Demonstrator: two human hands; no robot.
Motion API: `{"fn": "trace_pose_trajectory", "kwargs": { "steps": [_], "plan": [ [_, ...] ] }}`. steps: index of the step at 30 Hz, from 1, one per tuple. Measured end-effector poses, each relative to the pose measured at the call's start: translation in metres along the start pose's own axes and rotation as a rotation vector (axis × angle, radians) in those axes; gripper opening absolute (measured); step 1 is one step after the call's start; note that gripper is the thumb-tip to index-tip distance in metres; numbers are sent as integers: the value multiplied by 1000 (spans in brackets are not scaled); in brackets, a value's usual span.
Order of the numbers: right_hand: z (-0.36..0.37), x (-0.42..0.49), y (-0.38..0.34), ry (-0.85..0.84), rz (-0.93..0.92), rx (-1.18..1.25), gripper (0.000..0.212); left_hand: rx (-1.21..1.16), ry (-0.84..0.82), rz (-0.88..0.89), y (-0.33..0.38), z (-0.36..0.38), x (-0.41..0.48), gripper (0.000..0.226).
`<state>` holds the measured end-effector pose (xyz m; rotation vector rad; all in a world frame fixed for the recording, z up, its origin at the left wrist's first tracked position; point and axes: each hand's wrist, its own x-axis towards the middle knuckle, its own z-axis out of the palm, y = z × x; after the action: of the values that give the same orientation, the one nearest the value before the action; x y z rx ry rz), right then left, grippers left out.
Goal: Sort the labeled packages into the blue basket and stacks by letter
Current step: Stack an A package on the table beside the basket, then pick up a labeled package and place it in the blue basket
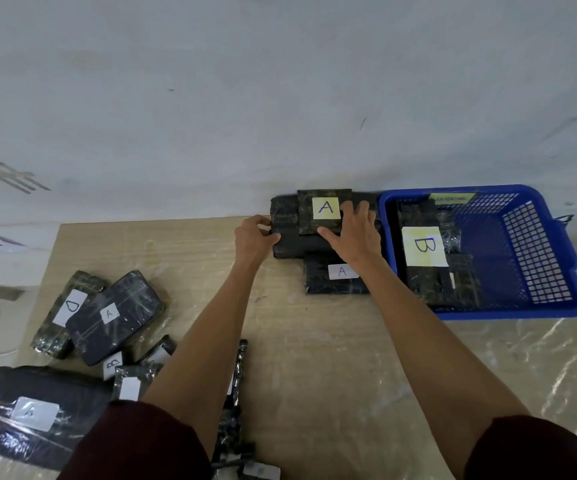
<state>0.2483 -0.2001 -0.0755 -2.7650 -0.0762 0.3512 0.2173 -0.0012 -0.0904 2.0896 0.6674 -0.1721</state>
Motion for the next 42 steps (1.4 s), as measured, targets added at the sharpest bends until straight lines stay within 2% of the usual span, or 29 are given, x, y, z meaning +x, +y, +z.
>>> {"fn": "trace_pose_trajectory", "kwargs": {
  "steps": [5, 9, 13, 15, 17, 21, 25, 28, 32, 36, 39, 42],
  "plan": [
    [-10, -11, -2, -59, -15, -63, 70, 94, -33, 33, 3, -10, -16, 27],
    [-7, -39, -7, 33, -8, -108, 65, 117, -102, 39, -14, -35, -34, 18],
    [11, -81, -26, 98, -44, -48, 43, 229, -219, 52, -53, -66, -55, 10],
    [28, -105, -36, 51, -68, 22, 29, 283, -262, 59, -73, -76, -69, 11],
    [51, -131, -48, -67, -82, 117, 24, 331, -294, 73, -95, -83, -88, 13],
    [101, -186, -86, -374, -86, 232, 47, 377, -341, 116, -141, -96, -125, 19],
    [144, -218, -118, -480, 36, 188, 77, 411, -407, 102, -175, -108, -147, 28],
    [164, -233, -132, -455, 168, 112, 101, 400, -439, 101, -191, -112, -153, 35],
    [179, -246, -141, -349, 205, 90, 81, 330, -432, 131, -200, -118, -160, 39],
    [174, -250, -136, -206, 307, 340, 71, 274, -433, 130, -201, -121, -162, 40],
    [161, -252, -123, -93, 233, 547, 57, 148, -428, 95, -202, -124, -163, 41],
    [138, -255, -108, -88, 78, 627, 54, -56, -403, 88, -198, -125, -166, 42]
  ]
}}
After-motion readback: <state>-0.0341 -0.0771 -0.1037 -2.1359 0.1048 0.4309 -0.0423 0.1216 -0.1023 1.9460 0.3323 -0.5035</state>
